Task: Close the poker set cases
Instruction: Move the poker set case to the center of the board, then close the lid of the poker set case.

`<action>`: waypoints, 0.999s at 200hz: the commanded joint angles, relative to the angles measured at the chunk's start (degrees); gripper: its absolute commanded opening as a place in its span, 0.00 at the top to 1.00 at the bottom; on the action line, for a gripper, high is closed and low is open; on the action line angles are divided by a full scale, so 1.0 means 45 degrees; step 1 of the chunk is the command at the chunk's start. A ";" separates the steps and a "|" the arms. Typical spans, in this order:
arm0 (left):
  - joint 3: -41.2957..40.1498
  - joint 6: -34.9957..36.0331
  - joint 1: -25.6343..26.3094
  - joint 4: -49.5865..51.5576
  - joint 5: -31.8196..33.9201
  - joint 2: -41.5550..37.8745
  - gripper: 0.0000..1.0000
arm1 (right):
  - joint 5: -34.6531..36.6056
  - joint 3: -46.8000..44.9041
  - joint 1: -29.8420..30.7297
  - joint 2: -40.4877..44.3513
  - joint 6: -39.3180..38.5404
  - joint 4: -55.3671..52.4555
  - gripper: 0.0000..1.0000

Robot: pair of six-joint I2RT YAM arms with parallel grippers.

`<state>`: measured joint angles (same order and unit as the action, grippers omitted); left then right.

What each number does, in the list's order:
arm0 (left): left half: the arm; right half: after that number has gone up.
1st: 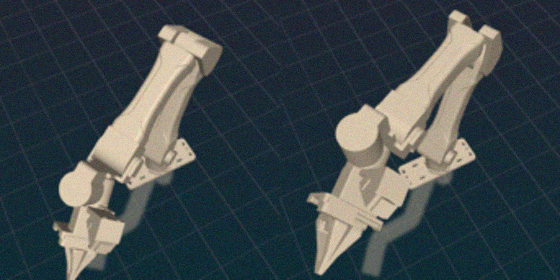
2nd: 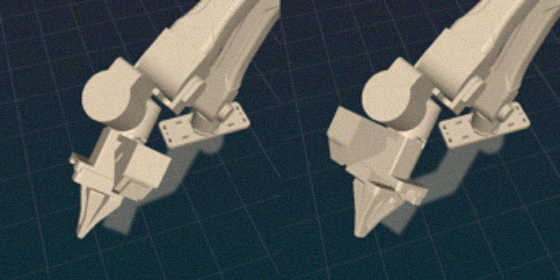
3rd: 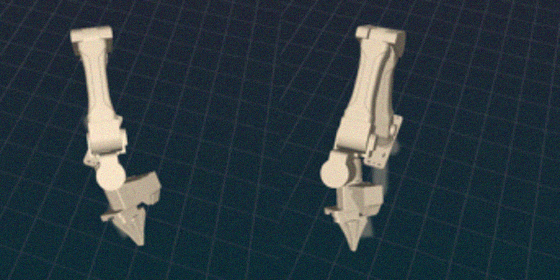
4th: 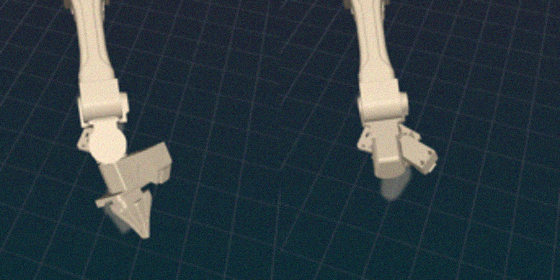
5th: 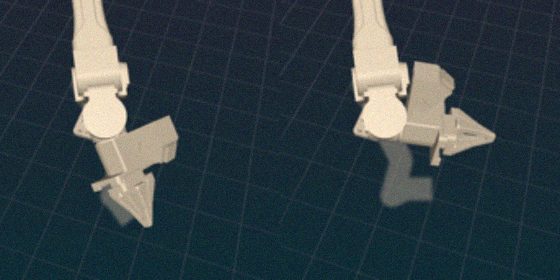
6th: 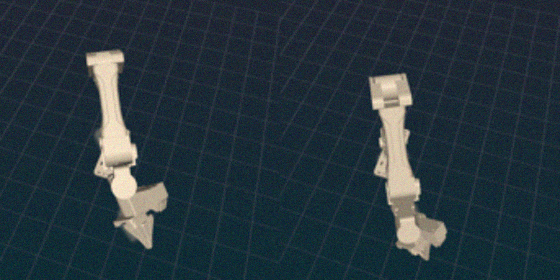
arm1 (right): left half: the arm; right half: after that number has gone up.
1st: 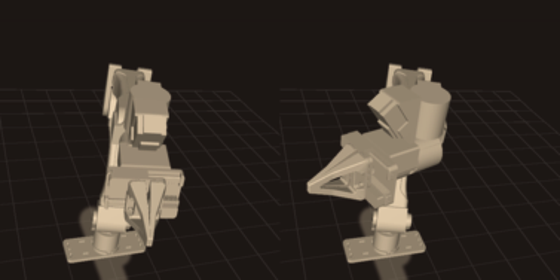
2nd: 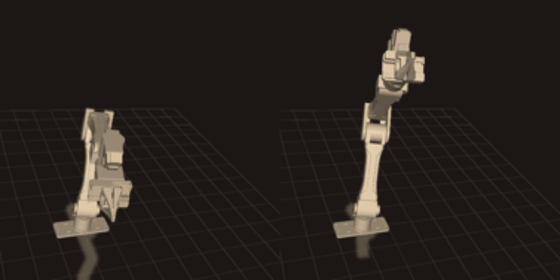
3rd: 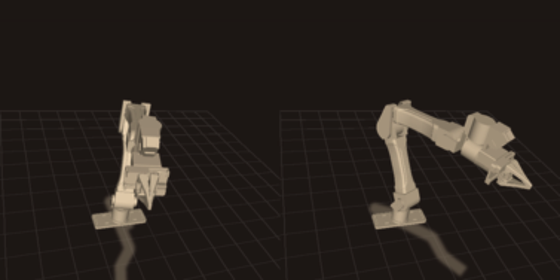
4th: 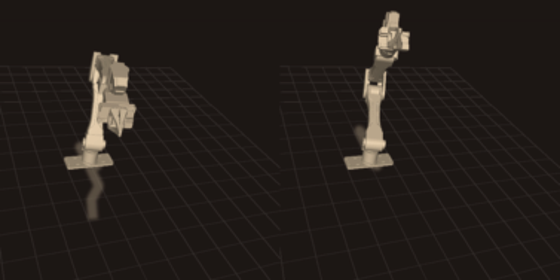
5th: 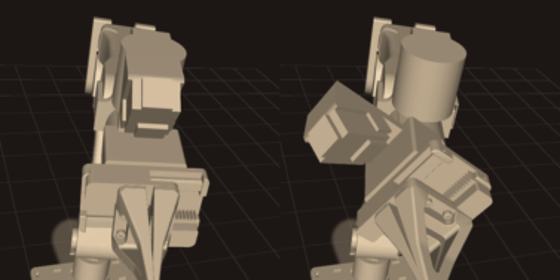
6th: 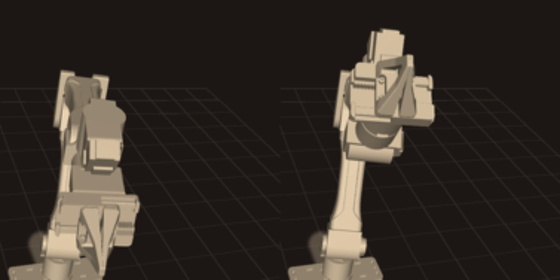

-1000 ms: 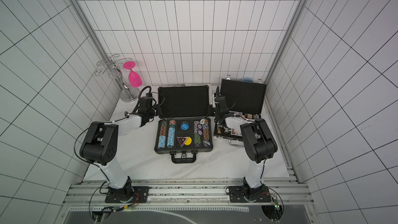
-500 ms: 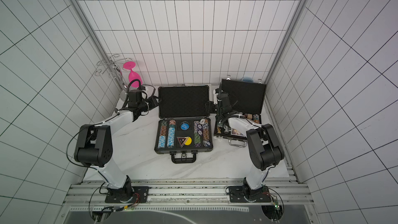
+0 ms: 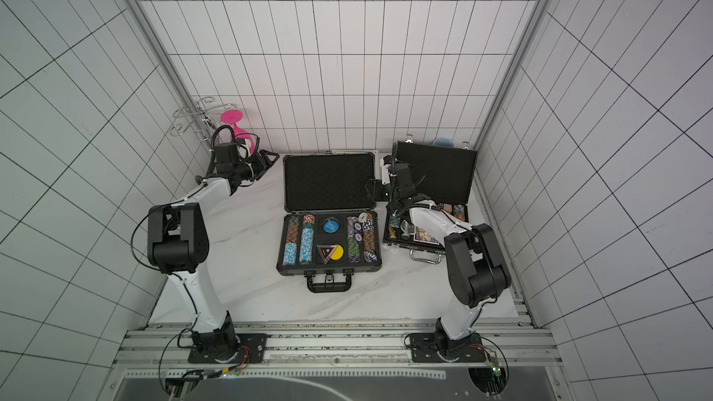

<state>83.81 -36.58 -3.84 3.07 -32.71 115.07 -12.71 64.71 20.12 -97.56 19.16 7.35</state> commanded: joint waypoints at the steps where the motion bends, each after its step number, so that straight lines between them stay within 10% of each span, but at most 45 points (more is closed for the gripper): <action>1: 0.0233 -0.0364 0.0071 -0.0374 -0.1059 0.0488 0.26 | -0.0174 0.1246 0.0152 0.0129 -0.0360 -0.0426 0.36; 72: 0.0012 -0.3191 -0.0332 -0.2851 -0.3346 0.2063 0.28 | -0.0104 0.1192 0.0387 -0.0086 -0.0380 -0.0502 0.36; 109: -0.1738 -0.6889 -0.0770 -0.8806 -0.4726 0.2373 0.29 | 0.0053 0.1341 0.0545 -0.0181 -0.0477 -0.0698 0.36; 200: -0.3966 -0.7649 -0.1435 -1.3051 -0.5963 0.1597 0.25 | 0.0374 0.1637 0.1054 -0.0310 -0.0546 -0.0912 0.36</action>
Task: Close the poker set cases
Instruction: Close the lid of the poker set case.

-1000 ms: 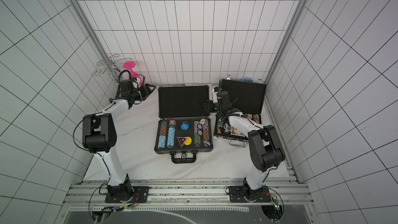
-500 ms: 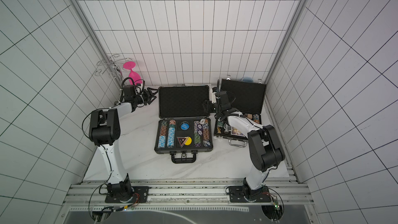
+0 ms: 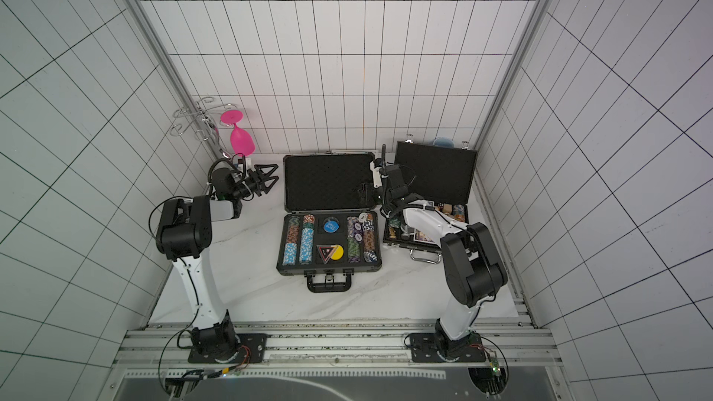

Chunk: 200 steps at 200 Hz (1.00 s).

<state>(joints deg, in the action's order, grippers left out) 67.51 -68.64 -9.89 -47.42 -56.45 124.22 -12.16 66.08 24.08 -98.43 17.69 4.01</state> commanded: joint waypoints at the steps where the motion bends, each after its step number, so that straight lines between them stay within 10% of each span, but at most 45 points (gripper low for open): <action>1: -0.0348 -0.0477 -0.0079 -0.1799 -0.0713 -0.0438 0.25 | 0.0247 0.1331 0.0176 -0.0117 -0.0221 -0.0169 0.36; 129: 0.1948 0.7558 0.1590 0.7645 0.0341 -0.1120 0.24 | 0.0356 0.1316 0.0280 0.0086 -0.0294 -0.0315 0.36; 200: 0.2434 0.7042 0.1806 0.6774 -0.0451 -0.0876 0.28 | 0.0496 0.1301 0.0267 0.0174 -0.0417 -0.0453 0.36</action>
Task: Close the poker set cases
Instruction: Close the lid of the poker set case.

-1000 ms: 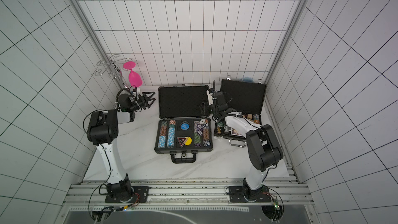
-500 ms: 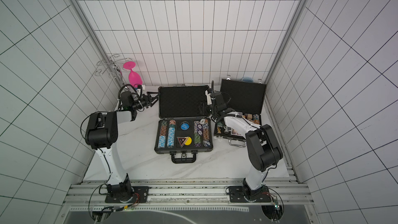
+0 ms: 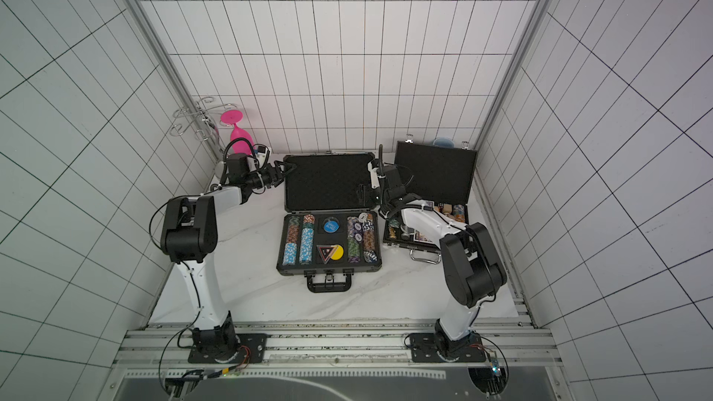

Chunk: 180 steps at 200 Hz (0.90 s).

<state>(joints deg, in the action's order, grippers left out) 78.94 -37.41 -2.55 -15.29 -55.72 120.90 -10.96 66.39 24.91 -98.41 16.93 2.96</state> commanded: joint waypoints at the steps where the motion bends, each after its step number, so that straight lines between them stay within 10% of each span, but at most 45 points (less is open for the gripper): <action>1: -0.0133 0.0096 0.0175 -0.0408 -0.0647 -0.0162 0.29 | 0.0229 0.1228 0.0076 0.0170 -0.0247 -0.0214 0.36; 70: -0.1697 -0.1961 0.0155 -0.3858 -0.1579 -0.1864 0.31 | 0.0260 0.1183 0.0106 0.0333 -0.0261 -0.0365 0.36; 180: -0.3255 0.1208 0.0456 -0.0817 -0.1658 -0.4878 0.30 | 0.1312 0.2576 0.0180 0.2600 -0.0861 -0.2797 0.36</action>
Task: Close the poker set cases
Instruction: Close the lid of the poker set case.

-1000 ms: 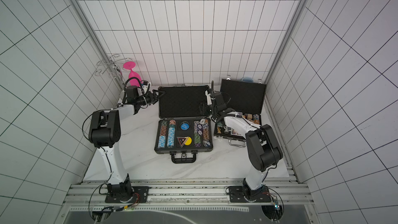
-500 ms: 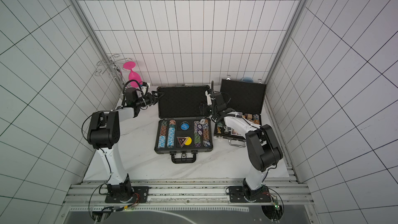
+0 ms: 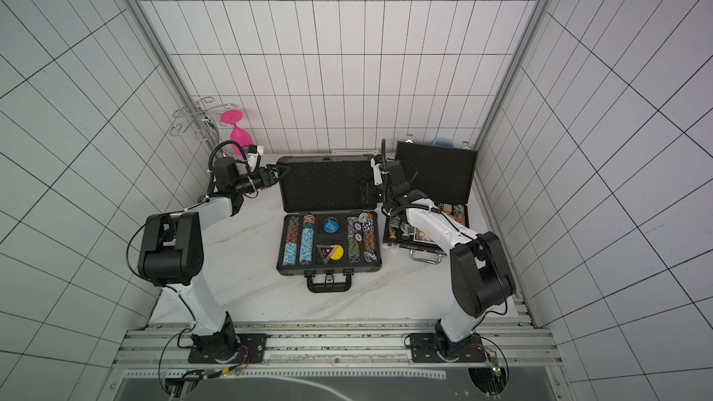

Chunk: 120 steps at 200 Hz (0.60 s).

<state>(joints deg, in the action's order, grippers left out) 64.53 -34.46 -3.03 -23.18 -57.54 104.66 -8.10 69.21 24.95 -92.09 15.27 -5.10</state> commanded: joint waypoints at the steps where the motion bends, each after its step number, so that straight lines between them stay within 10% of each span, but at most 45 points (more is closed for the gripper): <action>1: -0.0059 0.0608 0.0579 0.0993 -0.1236 -0.1287 0.30 | 0.0700 0.1986 0.0164 0.1222 -0.0507 -0.1049 0.36; 120: -0.1128 0.3070 0.0888 0.3755 -0.0302 -0.2824 0.31 | -0.0353 1.2095 -0.0456 -0.4914 -0.3291 -0.6633 0.38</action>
<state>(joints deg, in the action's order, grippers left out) 60.69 -20.10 -1.91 -10.68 -52.34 94.78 -6.22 115.02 23.97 -108.57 4.45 -24.75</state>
